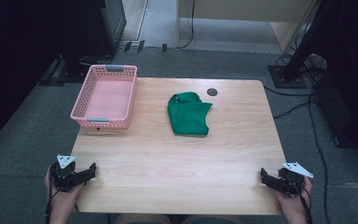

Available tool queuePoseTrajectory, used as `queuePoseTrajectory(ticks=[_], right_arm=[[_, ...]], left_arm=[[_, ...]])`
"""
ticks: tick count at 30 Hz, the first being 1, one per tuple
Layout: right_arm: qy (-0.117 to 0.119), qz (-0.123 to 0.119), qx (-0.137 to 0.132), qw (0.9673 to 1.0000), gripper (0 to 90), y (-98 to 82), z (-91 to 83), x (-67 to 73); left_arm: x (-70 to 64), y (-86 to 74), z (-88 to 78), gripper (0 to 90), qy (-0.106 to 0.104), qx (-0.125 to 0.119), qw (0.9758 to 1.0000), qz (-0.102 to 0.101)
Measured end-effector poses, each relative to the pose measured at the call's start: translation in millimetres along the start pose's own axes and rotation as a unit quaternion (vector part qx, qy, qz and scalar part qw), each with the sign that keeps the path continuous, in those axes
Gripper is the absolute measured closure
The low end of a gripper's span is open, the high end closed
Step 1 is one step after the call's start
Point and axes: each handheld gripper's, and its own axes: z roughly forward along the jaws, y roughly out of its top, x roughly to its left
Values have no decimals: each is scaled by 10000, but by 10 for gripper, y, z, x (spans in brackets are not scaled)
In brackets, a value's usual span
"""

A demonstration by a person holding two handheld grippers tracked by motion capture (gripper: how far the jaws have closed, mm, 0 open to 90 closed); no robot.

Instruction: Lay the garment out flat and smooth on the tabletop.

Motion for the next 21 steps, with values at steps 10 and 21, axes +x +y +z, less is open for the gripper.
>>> queuePoseTrajectory(ticks=[10,21], right_arm=[[0,2,1,10000,94,0,0,0],[-11,4,1,10000,94,-3,-3,-2]], left_arm=[[-1,1,3,84,-12,-6,10000,16],[0,4,6,84,-35,-7,10000,36]])
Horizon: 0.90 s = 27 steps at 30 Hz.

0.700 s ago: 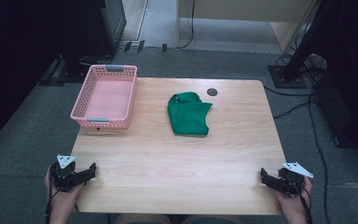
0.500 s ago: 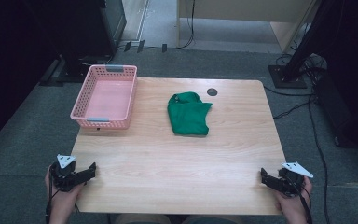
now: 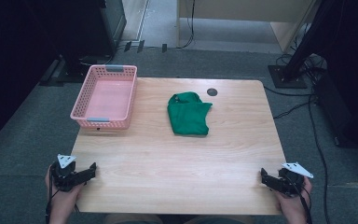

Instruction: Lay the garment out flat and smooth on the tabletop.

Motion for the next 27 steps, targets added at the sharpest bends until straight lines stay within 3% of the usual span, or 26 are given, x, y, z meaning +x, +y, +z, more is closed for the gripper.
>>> queuePoseTrajectory(ticks=[10,18,27], right_arm=[[53,-94,20,9999,100,4,-21,-15],[172,51,-48,9998,101,58,-63,-45],[500,-129,-202,9985,101,286,-233,177]], left_arm=[[-2,4,3,84,-10,4,10000,11],[0,0,0,84,-25,2,10000,28],[-4,-7,-6,84,-29,-4,10000,29]])
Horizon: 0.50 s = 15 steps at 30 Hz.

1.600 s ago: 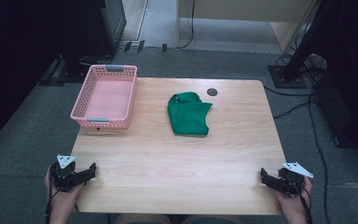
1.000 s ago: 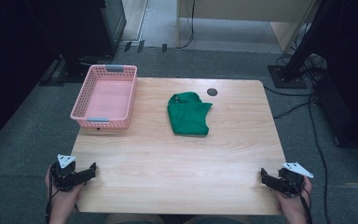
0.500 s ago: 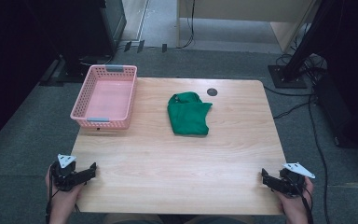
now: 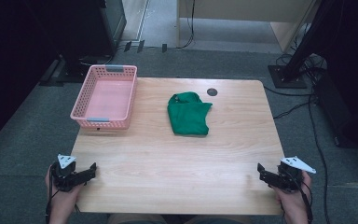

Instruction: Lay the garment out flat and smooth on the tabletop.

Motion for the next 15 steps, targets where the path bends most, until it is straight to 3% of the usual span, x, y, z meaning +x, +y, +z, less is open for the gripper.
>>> queuePoseTrajectory(ticks=[11,15], right_arm=[[245,-130,49,9996,102,195,138,174],[401,3,27,9992,102,288,203,214]], left_arm=[[2,-3,-4,84,-21,3,10000,22],[1,-3,-3,84,-22,2,10000,21]])
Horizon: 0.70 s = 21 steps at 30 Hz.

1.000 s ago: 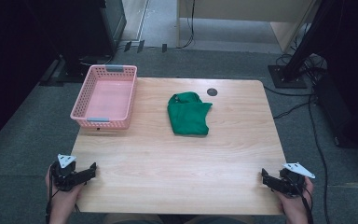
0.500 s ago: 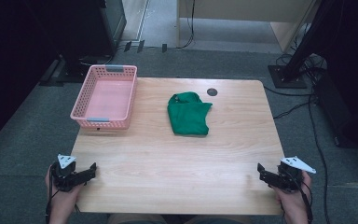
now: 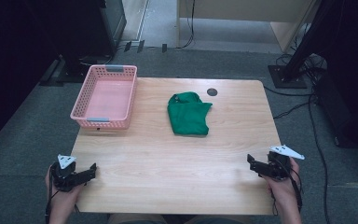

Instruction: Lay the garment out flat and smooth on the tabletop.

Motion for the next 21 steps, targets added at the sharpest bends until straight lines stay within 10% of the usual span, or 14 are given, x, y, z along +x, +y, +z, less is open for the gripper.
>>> queuePoseTrajectory(ticks=[21], right_arm=[[296,-196,-66,9993,103,354,230,241]], left_arm=[[1,1,1,84,-21,1,10000,18]])
